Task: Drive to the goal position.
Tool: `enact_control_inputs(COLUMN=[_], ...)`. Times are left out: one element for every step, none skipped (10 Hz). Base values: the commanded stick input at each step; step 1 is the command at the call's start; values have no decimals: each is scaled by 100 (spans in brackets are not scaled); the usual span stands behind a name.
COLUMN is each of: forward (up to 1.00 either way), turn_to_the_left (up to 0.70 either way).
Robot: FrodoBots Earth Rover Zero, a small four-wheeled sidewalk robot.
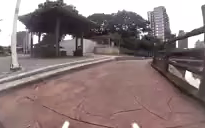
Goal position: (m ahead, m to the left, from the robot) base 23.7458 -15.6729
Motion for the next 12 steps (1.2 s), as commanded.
enact_control_inputs(forward=[70, 70, 70, 70, 70, 70, 70, 70, 70, 70, 70, 70], turn_to_the_left=[0, 0, 0, 0, -4, -10, -35, -25, -5, 0, 0, 0])
